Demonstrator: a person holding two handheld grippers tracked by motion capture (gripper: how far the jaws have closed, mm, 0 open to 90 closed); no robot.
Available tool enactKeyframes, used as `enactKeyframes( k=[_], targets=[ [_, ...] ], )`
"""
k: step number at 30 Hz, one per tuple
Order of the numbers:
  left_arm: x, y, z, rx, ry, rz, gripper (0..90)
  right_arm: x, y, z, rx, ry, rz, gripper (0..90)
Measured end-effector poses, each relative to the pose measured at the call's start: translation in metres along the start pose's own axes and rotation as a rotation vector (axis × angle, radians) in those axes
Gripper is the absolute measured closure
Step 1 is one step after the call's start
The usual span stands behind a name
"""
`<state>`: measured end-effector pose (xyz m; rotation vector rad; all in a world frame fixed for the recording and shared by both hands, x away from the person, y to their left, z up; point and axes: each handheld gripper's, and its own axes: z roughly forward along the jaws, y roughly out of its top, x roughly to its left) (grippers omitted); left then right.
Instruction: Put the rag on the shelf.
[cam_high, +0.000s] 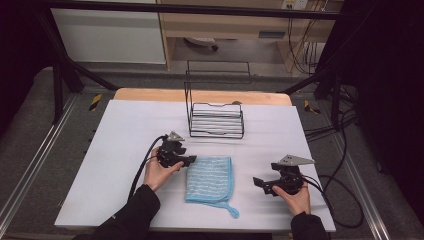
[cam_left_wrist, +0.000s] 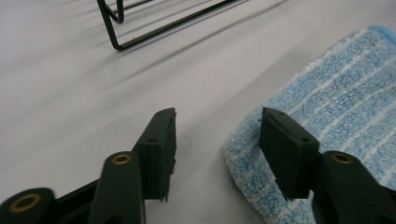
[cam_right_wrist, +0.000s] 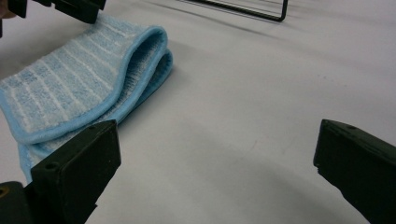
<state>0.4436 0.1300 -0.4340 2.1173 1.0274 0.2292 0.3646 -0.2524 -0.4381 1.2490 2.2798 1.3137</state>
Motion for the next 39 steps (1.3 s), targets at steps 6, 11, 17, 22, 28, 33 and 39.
enactKeyframes(
  k=[6,11,17,22,28,33,39],
  targets=[
    [-0.001,-0.006,0.006,0.03,-0.044,-0.022,63.7,0.001,0.002,0.001,0.001,0.002,-0.007,1.0],
    [-0.004,-0.011,0.007,0.024,-0.067,-0.014,73.2,0.005,0.004,0.005,0.008,0.005,-0.032,0.8],
    [-0.005,-0.012,0.008,0.031,-0.069,-0.001,77.6,0.014,0.014,0.014,0.01,-0.025,-0.023,0.8],
    [-0.005,-0.012,0.009,0.033,-0.07,-0.002,78.9,0.027,0.035,0.031,0.001,-0.017,-0.025,3.9],
    [-0.005,-0.014,0.009,0.02,-0.073,-0.002,78.9,0.038,0.054,0.055,0.018,0.027,-0.018,13.5],
    [-0.005,-0.014,0.009,0.02,-0.072,0.01,78.9,0.041,0.064,0.085,0.046,0.024,0.01,25.6],
    [-0.005,-0.015,0.009,0.013,-0.069,0.015,78.8,0.04,0.055,0.105,0.112,0.012,0.009,41.9]
  ],
)
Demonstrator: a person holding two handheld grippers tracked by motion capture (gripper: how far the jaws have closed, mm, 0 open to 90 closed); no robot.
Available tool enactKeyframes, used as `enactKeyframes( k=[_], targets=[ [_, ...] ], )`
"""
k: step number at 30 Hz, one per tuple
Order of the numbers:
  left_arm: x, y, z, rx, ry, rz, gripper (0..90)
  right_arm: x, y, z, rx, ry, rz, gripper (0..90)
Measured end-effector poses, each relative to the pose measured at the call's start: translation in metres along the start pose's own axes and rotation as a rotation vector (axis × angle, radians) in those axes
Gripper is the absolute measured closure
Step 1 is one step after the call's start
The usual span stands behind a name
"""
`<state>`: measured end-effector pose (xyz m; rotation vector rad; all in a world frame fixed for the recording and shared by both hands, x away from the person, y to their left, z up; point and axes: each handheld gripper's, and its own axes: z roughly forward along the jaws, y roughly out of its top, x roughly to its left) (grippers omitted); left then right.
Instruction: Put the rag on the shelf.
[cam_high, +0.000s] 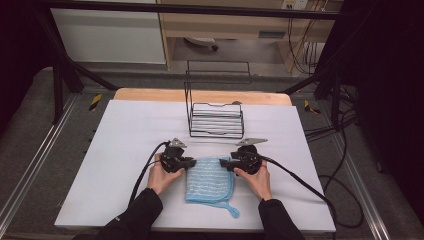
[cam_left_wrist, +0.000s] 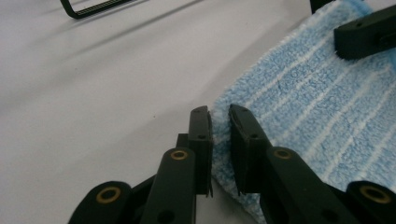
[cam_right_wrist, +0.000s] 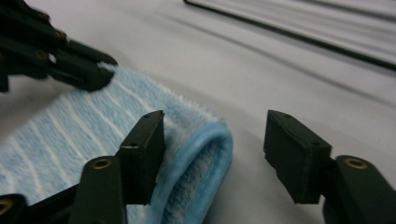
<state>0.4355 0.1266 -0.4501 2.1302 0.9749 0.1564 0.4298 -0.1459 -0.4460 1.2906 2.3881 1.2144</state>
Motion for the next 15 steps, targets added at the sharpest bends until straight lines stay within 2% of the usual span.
enactKeyframes(
  k=[2,7,12,15],
  targets=[
    [-0.0003,-0.0002,-0.0003,0.002,0.003,0.008,78.8,-0.0002,-0.0024,0.0019,0.017,0.0,-0.003,46.4],
    [0.0005,-0.0009,-0.0001,-0.007,-0.005,-0.006,78.8,-0.0002,-0.0047,0.0022,0.036,0.026,0.035,57.4],
    [0.0006,-0.001,-0.0004,-0.005,-0.005,-0.001,78.7,0.0009,-0.0062,0.0029,0.042,0.035,0.061,61.5],
    [0.0009,-0.0011,-0.0004,-0.009,-0.009,-0.002,78.7,-0.0001,-0.0075,0.0022,0.044,0.056,0.085,64.8]
  ],
)
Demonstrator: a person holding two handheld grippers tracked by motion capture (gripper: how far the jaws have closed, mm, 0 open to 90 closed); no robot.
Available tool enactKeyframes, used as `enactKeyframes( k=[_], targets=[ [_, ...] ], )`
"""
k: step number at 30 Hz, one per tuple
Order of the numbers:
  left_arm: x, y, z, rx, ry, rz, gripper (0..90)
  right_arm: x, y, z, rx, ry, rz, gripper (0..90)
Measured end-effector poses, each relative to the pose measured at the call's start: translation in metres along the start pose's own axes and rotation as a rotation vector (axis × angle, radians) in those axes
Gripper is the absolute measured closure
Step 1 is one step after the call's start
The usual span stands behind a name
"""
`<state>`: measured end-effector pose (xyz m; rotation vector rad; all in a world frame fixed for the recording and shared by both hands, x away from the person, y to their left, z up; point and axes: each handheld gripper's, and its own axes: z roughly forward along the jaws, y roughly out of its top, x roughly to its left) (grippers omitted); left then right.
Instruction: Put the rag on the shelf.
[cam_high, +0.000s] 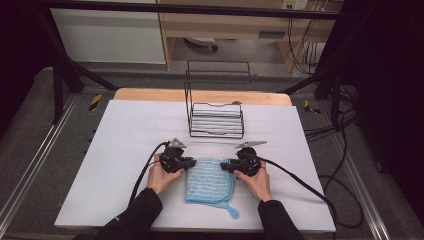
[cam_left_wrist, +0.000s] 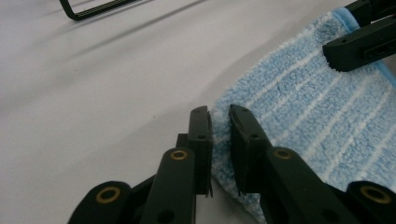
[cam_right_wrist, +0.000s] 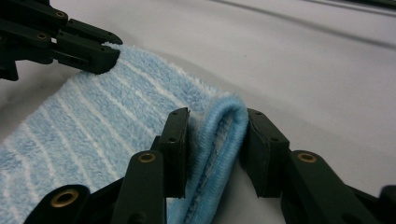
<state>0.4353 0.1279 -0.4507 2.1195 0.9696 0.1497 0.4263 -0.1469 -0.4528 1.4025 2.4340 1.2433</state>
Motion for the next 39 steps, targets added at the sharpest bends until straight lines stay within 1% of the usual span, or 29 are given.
enactKeyframes(
  k=[3,9,11,13,14,17,19,20,23,27,31,35,39],
  targets=[
    [0.002,0.0,0.0,-0.001,-0.012,-0.003,78.7,0.0,0.0,-0.001,0.012,0.021,0.032,69.3],
    [0.004,0.0,-0.001,-0.004,-0.029,-0.022,79.1,-0.001,0.001,-0.002,0.025,0.052,0.067,77.6],
    [0.004,0.0,-0.002,-0.004,-0.036,-0.03,80.2,-0.002,0.001,-0.003,0.025,0.066,0.087,79.1],
    [0.005,0.001,-0.003,-0.007,-0.035,-0.029,81.3,-0.002,0.001,-0.003,0.023,0.069,0.091,80.0],
    [0.005,0.001,-0.003,-0.008,-0.042,-0.035,81.7,-0.002,0.001,-0.004,0.022,0.069,0.093,80.2],
    [0.005,0.001,-0.006,-0.01,-0.047,-0.04,82.2,-0.001,0.001,-0.006,0.011,0.073,0.092,80.6],
    [0.006,0.002,-0.008,-0.009,-0.049,-0.036,82.3,0.0,0.002,-0.007,0.0,0.079,0.091,80.6],
    [0.005,0.002,-0.009,-0.014,-0.048,-0.04,82.4,0.001,0.002,-0.008,-0.003,0.084,0.093,80.6],
    [0.003,0.003,-0.014,-0.032,-0.047,-0.036,82.4,0.002,0.003,-0.012,-0.02,0.091,0.085,80.6],
    [0.0,0.007,-0.021,-0.055,-0.043,-0.018,82.4,0.005,0.004,-0.018,-0.046,0.103,0.077,80.6],
    [-0.003,0.01,-0.028,-0.08,-0.046,-0.012,82.4,0.006,0.006,-0.025,-0.073,0.111,0.067,80.5],
    [-0.006,0.012,-0.033,-0.1,-0.043,0.0,82.4,0.008,0.009,-0.032,-0.103,0.12,0.054,80.5],
    [-0.009,0.014,-0.038,-0.118,-0.041,0.013,82.4,0.008,0.01,-0.036,-0.122,0.123,0.052,80.5]
  ],
)
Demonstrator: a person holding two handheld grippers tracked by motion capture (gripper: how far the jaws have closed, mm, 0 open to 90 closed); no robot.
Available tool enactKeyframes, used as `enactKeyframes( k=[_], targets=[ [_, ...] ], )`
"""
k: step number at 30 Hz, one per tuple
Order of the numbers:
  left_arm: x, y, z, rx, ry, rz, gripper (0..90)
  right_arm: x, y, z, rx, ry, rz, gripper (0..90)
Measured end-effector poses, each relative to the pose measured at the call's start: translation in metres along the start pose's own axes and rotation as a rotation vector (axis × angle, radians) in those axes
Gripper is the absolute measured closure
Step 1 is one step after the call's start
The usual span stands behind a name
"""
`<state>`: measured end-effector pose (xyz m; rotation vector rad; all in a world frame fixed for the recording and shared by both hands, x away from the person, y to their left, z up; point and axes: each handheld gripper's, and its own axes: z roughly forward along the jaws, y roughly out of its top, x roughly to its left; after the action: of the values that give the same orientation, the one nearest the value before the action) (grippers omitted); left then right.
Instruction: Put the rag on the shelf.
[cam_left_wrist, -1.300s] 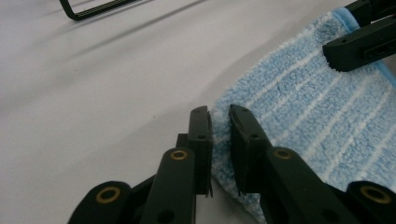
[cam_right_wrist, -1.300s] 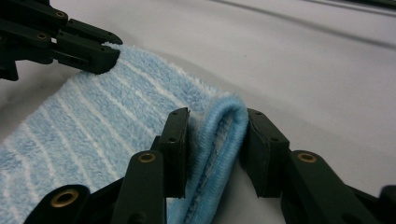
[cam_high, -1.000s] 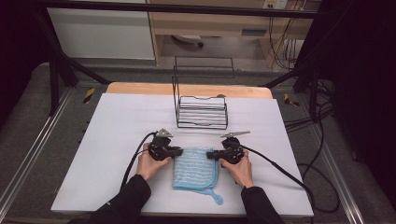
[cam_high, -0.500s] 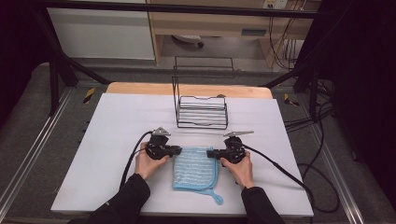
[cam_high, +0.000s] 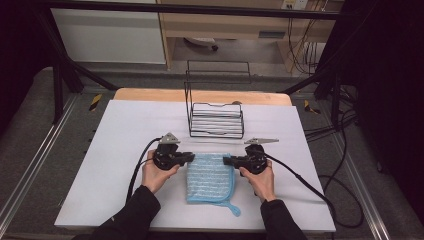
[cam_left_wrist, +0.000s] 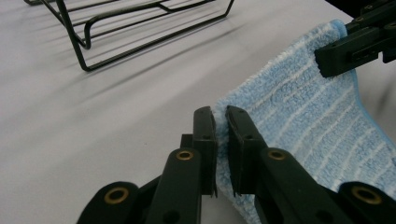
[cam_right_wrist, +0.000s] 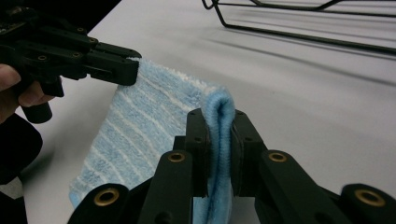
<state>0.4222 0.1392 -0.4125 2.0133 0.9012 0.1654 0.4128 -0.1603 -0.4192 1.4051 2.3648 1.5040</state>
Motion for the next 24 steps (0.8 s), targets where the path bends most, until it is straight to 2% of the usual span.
enactKeyframes(
  k=[8,16,24],
  targets=[
    [-0.006,0.005,-0.01,-0.042,0.002,0.019,82.6,0.008,0.006,-0.01,-0.038,-0.007,-0.043,80.6],
    [-0.012,0.012,-0.02,-0.075,-0.006,0.035,82.7,0.011,0.009,-0.019,-0.074,-0.001,-0.046,80.7],
    [-0.017,0.016,-0.027,-0.103,0.0,0.043,82.7,0.021,0.014,-0.026,-0.104,-0.028,-0.1,80.7]
  ],
)
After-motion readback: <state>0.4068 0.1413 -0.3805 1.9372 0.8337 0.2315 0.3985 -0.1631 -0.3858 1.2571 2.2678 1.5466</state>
